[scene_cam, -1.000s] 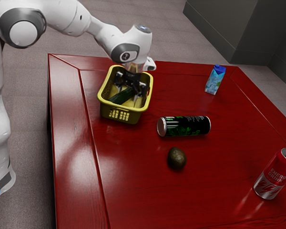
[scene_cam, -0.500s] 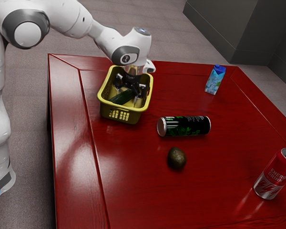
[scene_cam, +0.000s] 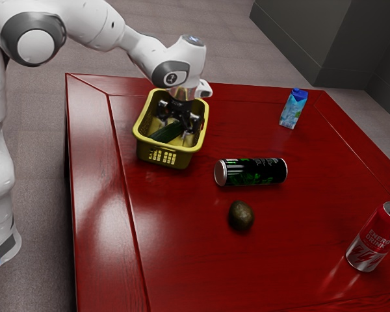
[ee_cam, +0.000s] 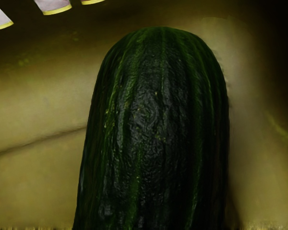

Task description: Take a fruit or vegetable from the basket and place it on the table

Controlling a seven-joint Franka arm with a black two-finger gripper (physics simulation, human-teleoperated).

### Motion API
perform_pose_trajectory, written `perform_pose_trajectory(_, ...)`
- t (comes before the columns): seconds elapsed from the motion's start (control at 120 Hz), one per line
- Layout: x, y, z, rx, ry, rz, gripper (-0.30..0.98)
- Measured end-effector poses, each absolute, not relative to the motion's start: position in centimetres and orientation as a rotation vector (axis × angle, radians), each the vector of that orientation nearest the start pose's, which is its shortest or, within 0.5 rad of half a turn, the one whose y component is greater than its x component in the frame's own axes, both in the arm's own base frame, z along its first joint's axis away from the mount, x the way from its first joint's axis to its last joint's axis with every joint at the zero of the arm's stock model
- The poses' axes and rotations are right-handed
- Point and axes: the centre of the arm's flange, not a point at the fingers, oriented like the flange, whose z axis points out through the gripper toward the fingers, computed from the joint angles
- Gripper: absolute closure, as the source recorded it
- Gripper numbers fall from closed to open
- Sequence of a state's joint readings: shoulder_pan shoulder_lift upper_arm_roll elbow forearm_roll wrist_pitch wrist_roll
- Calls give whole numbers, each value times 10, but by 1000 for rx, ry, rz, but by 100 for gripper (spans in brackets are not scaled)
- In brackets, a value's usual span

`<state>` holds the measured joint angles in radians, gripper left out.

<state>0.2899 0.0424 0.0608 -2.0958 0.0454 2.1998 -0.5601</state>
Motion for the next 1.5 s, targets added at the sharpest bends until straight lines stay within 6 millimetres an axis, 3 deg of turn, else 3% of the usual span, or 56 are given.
perform_pose_trajectory(0.225, 525, 187, 412, -2808, -1328, -118, 42)
perform_pose_trajectory(0.433, 522, 188, 433, -2791, -1368, -183, 48)
perform_pose_trajectory(0.5, 518, 187, 452, -2786, -1372, -236, 48)
perform_pose_trajectory(0.633, 498, 177, 530, -2768, -1340, -457, 48)
perform_pose_trajectory(0.725, 494, 127, 581, -2797, -1180, -612, 48)
perform_pose_trajectory(0.867, 500, -4, 633, -2840, -806, -801, 48)
perform_pose_trajectory(0.933, 495, -65, 639, -2855, -676, -843, 48)
perform_pose_trajectory(1.058, 483, -138, 620, -2878, -575, -833, 49)
perform_pose_trajectory(1.208, 471, -181, 604, -2892, -590, -823, 47)
perform_pose_trajectory(1.283, 461, -207, 595, -2905, -572, -817, 28)
perform_pose_trajectory(1.375, 458, -213, 592, -2905, -616, -816, 15)
perform_pose_trajectory(1.5, 458, -212, 590, -2899, -687, -817, 6)
